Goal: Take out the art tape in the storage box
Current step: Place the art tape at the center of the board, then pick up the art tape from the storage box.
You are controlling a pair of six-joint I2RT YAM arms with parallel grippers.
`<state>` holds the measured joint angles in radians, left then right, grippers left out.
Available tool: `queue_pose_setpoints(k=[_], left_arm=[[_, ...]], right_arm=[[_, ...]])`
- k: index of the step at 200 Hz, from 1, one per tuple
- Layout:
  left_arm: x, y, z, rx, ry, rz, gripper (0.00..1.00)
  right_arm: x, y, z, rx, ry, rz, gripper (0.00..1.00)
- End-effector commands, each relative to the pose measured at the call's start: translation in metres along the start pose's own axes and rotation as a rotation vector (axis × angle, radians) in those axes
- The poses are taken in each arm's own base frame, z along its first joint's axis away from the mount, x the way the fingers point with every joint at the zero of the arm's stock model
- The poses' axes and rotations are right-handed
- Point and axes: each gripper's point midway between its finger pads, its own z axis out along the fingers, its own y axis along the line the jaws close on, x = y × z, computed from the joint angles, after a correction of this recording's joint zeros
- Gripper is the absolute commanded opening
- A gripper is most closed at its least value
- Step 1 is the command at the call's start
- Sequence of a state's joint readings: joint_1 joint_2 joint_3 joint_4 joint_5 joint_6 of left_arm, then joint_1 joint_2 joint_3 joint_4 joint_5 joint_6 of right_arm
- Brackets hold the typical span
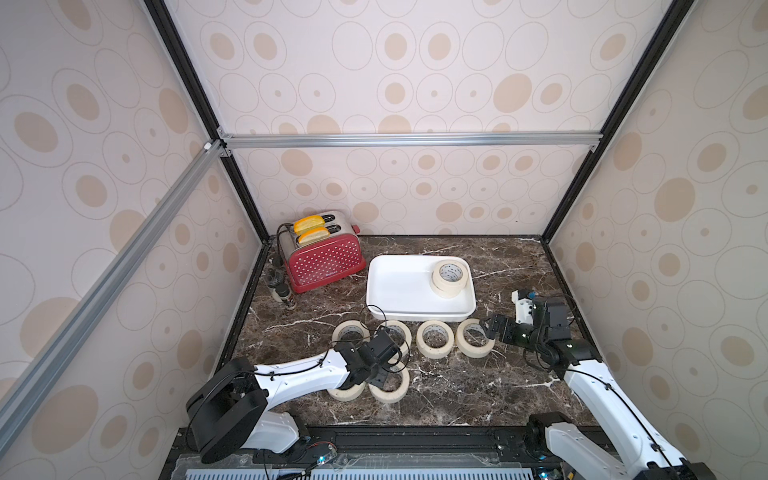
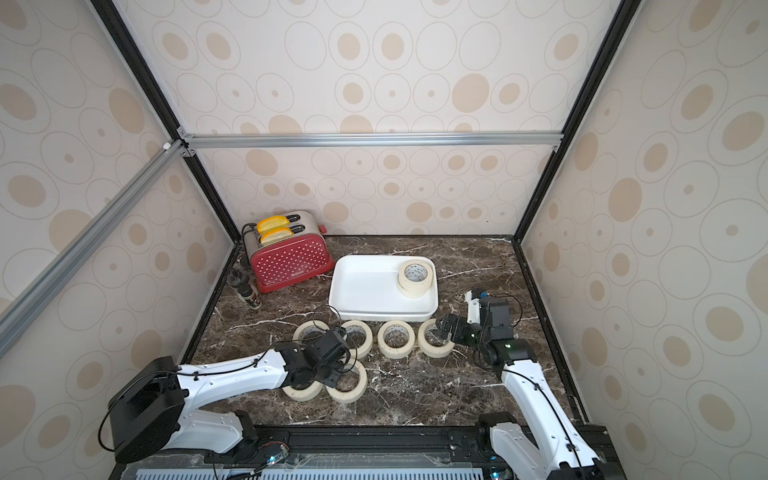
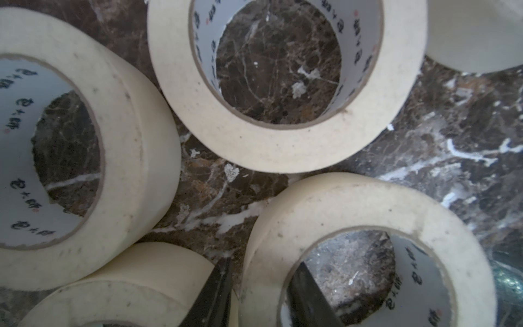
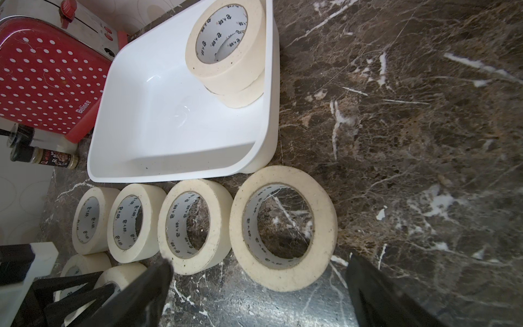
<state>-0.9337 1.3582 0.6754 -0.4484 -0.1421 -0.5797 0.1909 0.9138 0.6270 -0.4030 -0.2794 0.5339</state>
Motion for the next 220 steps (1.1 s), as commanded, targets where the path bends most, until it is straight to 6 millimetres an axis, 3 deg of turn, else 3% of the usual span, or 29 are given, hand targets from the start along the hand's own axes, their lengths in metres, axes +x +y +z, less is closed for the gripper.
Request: queue_pose_setpoints(k=[1,14,66,107,138,166,220], left_arm=[[-0.010,0.006,-0.010,-0.039,-0.045,-0.013,0.38],[-0.015,0.007,-0.016,-0.036,-0.069,-0.023,0.38],[-0.040,0.013,-0.044,-0.042,-0.194,-0.078,0.60],[-0.061,0.024,-0.067,-0.082,-0.296,-0.094,0.81],[-0.071,0.033,-0.082,-0.117,-0.347,-0.104,0.91],[-0.076,0.039,-0.090,-0.139,-0.370,-0.101,0.95],[-0.087,0.040,-0.109,-0.130,-0.428,-0.076,0.98]], right_arm=[[-0.006,0.003,0.000,-0.010,-0.006,-0.015,1.00],[-0.007,0.004,0.000,-0.014,0.002,-0.020,1.00],[-0.016,0.016,0.000,-0.044,0.060,-0.037,0.92],[-0.027,0.027,0.011,-0.055,0.110,-0.029,0.83],[-0.036,0.040,0.024,-0.059,0.157,-0.061,0.81],[-0.038,0.059,0.045,-0.092,0.199,-0.106,0.78],[-0.072,0.065,0.082,-0.045,0.225,-0.200,0.67]])
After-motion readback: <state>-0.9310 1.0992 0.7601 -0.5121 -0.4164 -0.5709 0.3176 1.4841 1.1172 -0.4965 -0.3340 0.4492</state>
